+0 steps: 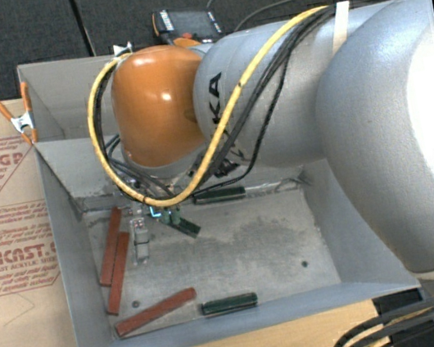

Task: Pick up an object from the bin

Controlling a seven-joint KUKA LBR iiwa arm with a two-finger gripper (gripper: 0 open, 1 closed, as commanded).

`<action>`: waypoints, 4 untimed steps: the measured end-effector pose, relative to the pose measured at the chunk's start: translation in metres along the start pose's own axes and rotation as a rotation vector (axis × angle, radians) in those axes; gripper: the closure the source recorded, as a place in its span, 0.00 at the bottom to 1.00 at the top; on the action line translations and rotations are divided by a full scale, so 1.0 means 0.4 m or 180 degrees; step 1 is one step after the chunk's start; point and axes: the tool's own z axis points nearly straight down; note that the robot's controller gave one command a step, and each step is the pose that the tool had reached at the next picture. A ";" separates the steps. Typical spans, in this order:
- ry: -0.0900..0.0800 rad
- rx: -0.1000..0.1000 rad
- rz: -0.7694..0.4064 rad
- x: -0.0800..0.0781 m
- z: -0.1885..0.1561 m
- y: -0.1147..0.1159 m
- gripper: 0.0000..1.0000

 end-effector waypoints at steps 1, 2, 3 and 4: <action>-0.0007 0.0003 -0.1860 0.015 0.289 0.049 0.00; -0.0034 0.0004 -0.2383 0.021 0.205 0.047 0.00; -0.0029 0.0006 -0.3001 0.014 0.208 0.062 0.00; -0.0017 0.0005 -0.3129 0.006 0.286 0.033 0.00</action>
Offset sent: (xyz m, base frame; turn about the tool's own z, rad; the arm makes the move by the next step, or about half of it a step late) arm -0.0050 0.0186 -0.1129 -0.5825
